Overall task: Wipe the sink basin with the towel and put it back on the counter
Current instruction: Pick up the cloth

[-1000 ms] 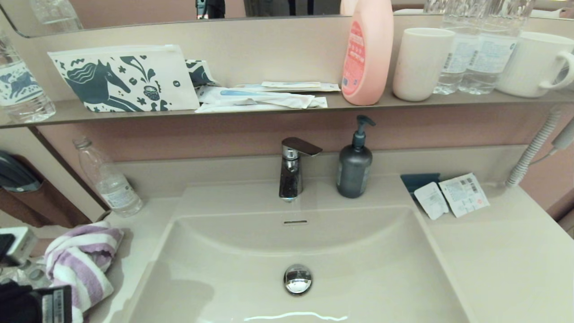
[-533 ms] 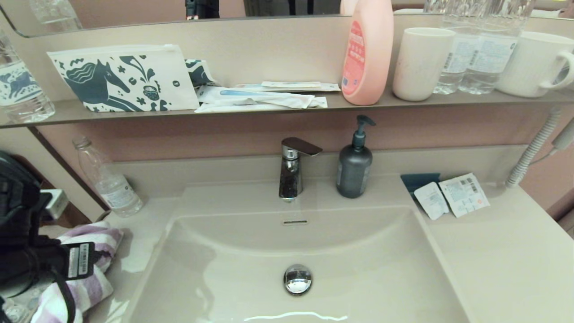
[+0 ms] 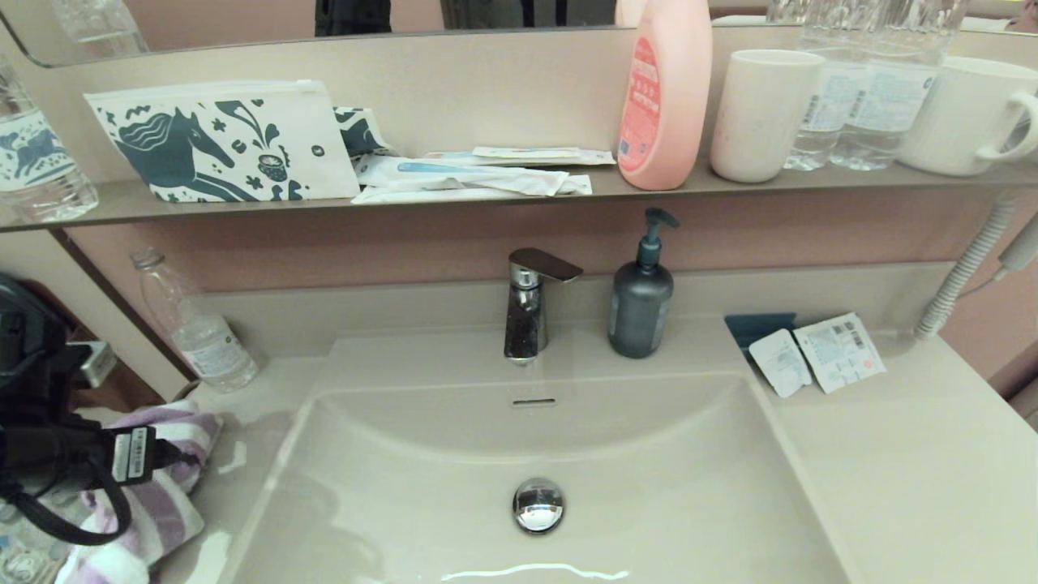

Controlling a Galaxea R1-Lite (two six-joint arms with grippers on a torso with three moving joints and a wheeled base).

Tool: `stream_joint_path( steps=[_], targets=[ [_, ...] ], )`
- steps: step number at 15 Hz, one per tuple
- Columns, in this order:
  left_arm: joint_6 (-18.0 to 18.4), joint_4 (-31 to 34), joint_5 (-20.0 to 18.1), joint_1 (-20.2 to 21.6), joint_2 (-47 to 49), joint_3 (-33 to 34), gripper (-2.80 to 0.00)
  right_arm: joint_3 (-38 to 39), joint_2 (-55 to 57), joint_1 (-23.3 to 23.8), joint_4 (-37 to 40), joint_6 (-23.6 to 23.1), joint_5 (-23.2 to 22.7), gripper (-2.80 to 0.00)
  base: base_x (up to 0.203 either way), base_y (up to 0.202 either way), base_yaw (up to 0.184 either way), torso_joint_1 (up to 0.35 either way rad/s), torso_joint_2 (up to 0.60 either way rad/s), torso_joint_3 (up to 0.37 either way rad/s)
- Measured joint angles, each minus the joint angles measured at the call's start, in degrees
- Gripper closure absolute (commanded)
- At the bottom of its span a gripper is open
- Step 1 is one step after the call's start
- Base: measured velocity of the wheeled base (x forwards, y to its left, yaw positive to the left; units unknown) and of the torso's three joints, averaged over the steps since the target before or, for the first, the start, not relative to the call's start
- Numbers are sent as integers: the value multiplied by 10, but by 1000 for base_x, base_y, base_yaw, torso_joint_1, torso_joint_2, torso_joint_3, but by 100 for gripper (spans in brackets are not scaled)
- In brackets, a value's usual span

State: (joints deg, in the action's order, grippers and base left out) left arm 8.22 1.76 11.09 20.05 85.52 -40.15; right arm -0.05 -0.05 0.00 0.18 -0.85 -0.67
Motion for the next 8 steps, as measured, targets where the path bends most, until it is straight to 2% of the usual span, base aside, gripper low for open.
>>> stream_joint_path(
  steps=[2, 8],
  targets=[
    [15, -18, -25, 23, 19, -5, -280, 0, 0, 0, 0, 0, 0, 0, 0, 0, 0, 0, 0, 0],
    [16, -58, -116, 50, 77, 1, -280, 0, 0, 0, 0, 0, 0, 0, 0, 0, 0, 0, 0, 0]
  ],
)
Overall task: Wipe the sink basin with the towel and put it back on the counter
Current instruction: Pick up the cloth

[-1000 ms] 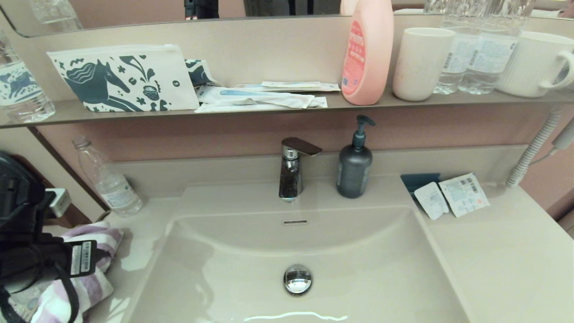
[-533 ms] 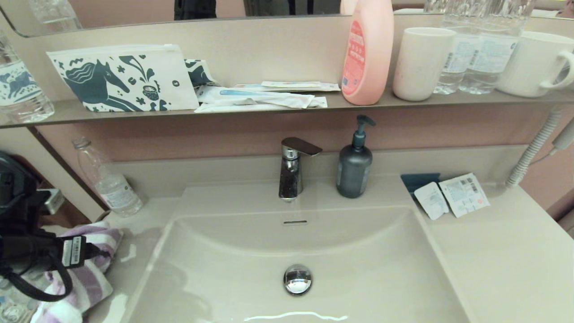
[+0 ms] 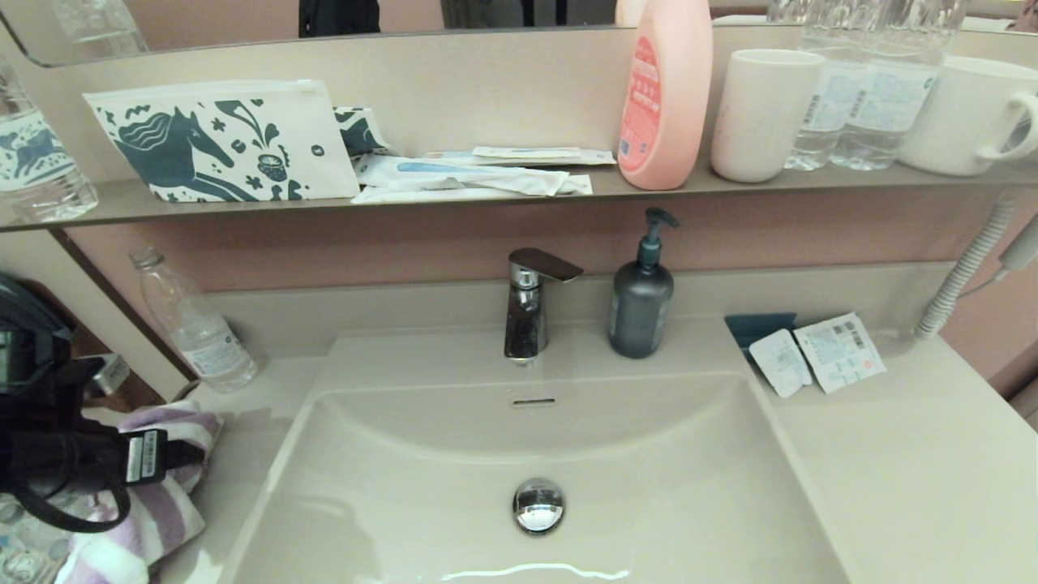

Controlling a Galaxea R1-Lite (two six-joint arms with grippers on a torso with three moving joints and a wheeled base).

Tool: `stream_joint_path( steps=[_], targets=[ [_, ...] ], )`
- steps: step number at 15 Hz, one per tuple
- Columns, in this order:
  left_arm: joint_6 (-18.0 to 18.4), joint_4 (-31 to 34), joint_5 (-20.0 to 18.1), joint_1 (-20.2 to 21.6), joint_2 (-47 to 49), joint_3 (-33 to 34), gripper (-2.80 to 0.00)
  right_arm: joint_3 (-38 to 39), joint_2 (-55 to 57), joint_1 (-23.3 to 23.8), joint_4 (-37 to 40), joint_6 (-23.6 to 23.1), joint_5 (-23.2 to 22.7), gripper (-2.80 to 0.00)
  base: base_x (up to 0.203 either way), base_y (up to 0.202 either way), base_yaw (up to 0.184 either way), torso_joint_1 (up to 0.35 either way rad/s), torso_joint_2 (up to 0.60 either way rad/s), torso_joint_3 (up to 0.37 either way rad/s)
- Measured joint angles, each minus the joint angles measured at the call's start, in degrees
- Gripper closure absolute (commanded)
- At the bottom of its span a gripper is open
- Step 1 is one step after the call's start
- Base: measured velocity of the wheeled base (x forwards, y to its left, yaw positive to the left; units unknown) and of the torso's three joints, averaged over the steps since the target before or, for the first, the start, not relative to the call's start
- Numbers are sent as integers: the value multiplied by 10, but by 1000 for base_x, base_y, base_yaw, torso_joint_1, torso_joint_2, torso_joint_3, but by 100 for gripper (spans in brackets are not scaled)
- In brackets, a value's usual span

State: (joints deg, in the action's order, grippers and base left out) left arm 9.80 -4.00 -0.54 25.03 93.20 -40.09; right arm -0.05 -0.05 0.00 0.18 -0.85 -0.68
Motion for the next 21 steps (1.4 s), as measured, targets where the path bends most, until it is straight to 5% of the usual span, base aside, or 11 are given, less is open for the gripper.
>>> stream_joint_path(
  steps=[5, 6, 7, 11, 15, 21],
  targets=[
    [22, -76, -9, 10, 45, 14, -280, 0, 0, 0, 0, 0, 0, 0, 0, 0, 0, 0, 0, 0],
    [23, -90, -10, 12, 55, 18, -76, 0, 0, 0, 0, 0, 0, 0, 0, 0, 0, 0, 0, 0],
    [23, -108, -11, 12, 63, 26, 0, 0, 0, 0, 0, 0, 0, 0, 0, 0, 0, 0, 0, 0],
    [22, -194, -9, 14, 91, 54, 0, 0, 0, 0, 0, 0, 0, 0, 0, 0, 0, 0, 0, 0],
    [12, -193, -9, 12, 63, 60, 0, 0, 0, 0, 0, 0, 0, 0, 0, 0, 0, 0, 0, 0],
    [-4, -72, -10, 12, -62, 53, 0, 0, 0, 0, 0, 0, 0, 0, 0, 0, 0, 0, 0, 0]
  ],
)
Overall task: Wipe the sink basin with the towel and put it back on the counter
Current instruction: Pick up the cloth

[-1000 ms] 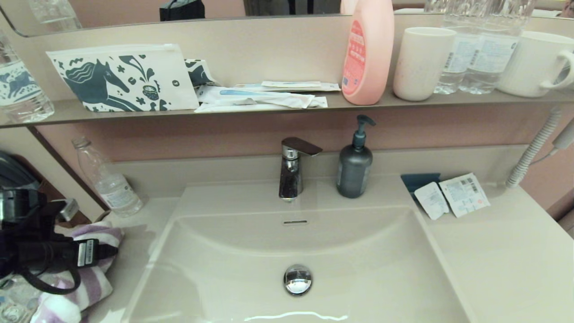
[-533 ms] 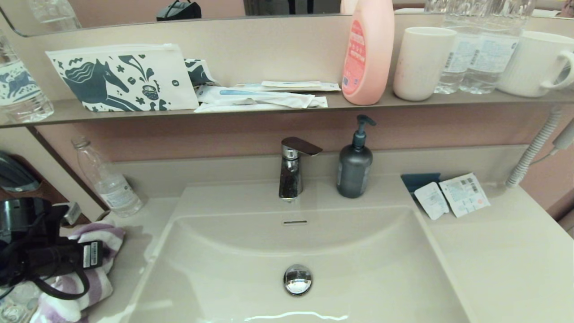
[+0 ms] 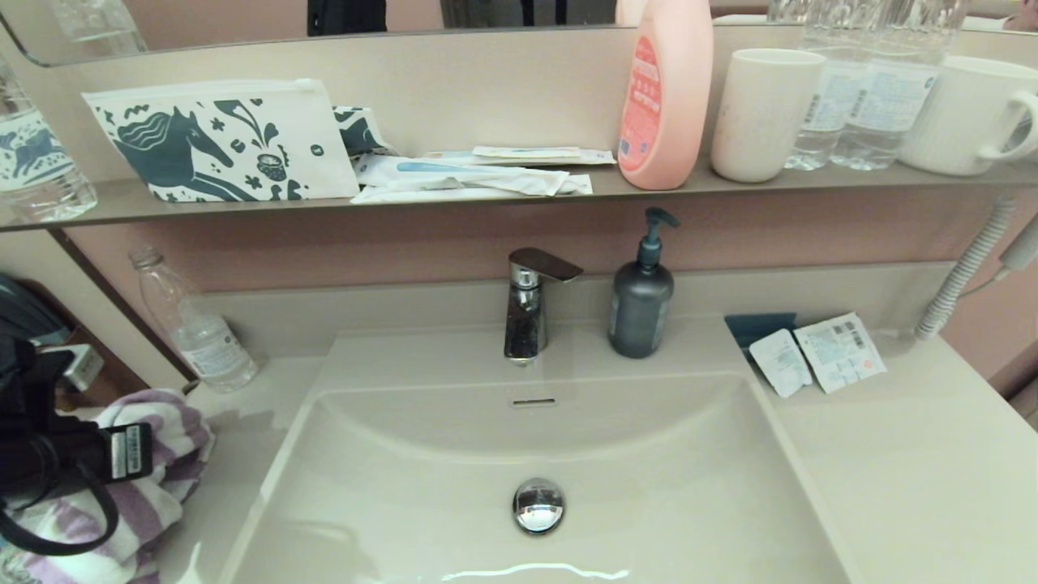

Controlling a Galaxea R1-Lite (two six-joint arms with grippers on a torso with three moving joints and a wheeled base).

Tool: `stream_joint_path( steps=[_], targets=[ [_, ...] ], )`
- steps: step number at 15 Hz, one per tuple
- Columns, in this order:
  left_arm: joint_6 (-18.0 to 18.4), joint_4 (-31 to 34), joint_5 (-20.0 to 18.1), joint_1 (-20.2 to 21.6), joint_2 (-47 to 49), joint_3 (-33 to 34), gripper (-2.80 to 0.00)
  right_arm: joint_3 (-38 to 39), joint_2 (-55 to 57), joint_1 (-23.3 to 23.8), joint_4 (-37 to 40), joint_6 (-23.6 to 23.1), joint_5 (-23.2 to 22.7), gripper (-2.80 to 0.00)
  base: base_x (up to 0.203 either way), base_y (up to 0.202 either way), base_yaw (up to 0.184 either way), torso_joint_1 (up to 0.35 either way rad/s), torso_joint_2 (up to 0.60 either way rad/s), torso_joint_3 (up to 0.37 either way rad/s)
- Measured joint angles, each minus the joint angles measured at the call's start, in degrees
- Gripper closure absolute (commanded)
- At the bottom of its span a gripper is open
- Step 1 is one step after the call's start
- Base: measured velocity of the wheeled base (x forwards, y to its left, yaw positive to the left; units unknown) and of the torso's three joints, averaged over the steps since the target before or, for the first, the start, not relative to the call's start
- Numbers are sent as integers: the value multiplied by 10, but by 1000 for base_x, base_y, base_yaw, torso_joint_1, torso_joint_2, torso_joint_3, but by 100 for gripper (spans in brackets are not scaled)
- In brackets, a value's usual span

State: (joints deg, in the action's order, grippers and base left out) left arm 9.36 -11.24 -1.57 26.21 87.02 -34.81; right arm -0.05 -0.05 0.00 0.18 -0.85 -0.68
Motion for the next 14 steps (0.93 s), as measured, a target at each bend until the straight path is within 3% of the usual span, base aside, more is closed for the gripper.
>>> stream_joint_path(
  steps=[4, 6, 9, 12, 14],
  targets=[
    [-49, 188, -22, -2, -144, -55, 0, 0, 0, 0, 0, 0, 0, 0, 0, 0, 0, 0, 0, 0],
    [-87, 318, -33, -31, -212, -113, 0, 0, 0, 0, 0, 0, 0, 0, 0, 0, 0, 0, 0, 0],
    [-171, 448, -36, -144, -267, -167, 0, 0, 0, 0, 0, 0, 0, 0, 0, 0, 0, 0, 0, 0],
    [-290, 512, -31, -312, -278, -244, 0, 0, 0, 0, 0, 0, 0, 0, 0, 0, 0, 0, 0, 0],
    [-387, 538, -1, -445, -258, -300, 0, 0, 0, 0, 0, 0, 0, 0, 0, 0, 0, 0, 0, 0]
  ],
)
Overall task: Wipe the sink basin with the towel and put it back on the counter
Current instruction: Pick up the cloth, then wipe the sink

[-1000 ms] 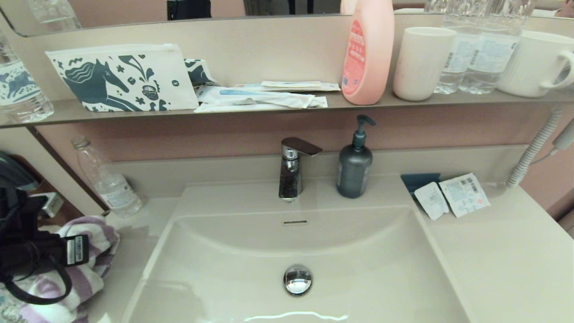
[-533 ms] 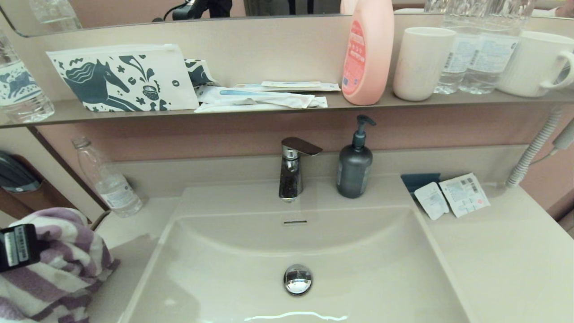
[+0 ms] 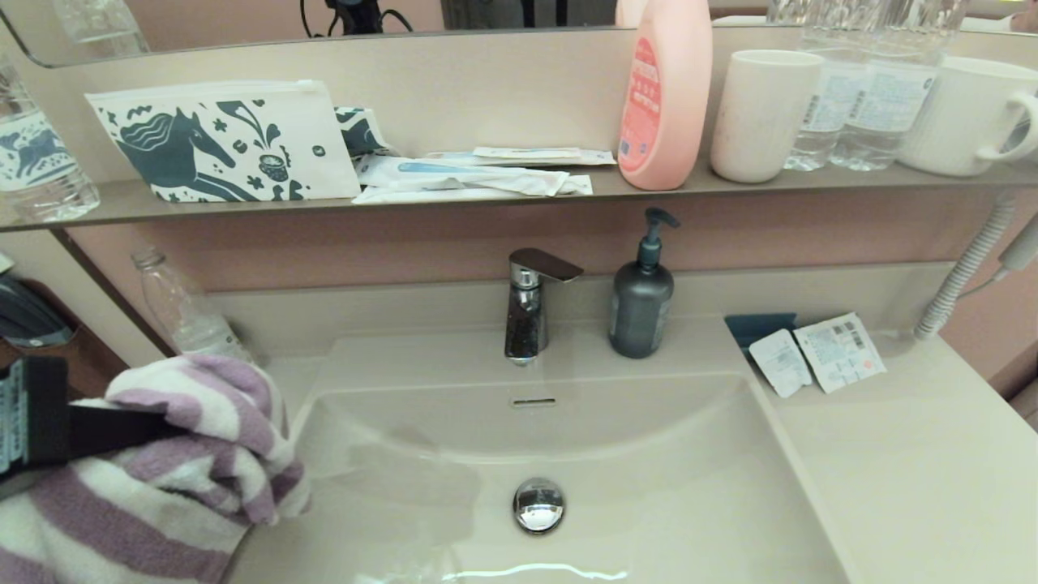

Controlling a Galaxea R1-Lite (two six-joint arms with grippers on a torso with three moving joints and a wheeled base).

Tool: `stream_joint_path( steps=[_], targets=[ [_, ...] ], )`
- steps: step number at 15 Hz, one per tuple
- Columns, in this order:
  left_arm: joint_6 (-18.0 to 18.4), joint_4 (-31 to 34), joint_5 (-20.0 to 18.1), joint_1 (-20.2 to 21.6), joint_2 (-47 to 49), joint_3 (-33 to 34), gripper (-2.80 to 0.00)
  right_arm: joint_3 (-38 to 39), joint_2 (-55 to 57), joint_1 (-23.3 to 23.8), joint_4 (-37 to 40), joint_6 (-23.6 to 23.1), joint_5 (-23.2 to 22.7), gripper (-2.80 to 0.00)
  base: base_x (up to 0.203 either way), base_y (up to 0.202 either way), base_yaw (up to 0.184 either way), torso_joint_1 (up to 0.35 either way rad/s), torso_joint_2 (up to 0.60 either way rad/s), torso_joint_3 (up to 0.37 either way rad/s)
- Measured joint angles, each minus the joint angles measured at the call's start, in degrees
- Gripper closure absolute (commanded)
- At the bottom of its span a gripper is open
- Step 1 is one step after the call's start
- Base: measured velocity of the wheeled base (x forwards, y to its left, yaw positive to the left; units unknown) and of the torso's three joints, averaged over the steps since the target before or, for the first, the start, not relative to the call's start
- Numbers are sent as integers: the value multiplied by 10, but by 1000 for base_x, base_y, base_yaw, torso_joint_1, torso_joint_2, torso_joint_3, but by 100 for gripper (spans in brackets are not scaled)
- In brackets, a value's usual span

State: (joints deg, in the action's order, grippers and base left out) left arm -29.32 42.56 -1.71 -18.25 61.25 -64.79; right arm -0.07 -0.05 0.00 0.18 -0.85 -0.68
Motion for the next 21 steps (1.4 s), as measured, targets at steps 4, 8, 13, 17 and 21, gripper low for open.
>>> stream_joint_path(
  steps=[4, 8, 13, 17, 21],
  targets=[
    [-156, -5, 88, -205, 99, -60, 0, 0, 0, 0, 0, 0, 0, 0, 0, 0, 0, 0, 0, 0],
    [-242, -24, 115, -327, 202, -89, 0, 0, 0, 0, 0, 0, 0, 0, 0, 0, 0, 0, 0, 0],
    [-315, -76, 118, -442, 280, -96, 0, 0, 0, 0, 0, 0, 0, 0, 0, 0, 0, 0, 0, 0],
    [-311, -122, 150, -465, 362, -130, 0, 0, 0, 0, 0, 0, 0, 0, 0, 0, 0, 0, 0, 0],
    [-327, -126, 170, -472, 451, -225, 0, 0, 0, 0, 0, 0, 0, 0, 0, 0, 0, 0, 0, 0]
  ],
)
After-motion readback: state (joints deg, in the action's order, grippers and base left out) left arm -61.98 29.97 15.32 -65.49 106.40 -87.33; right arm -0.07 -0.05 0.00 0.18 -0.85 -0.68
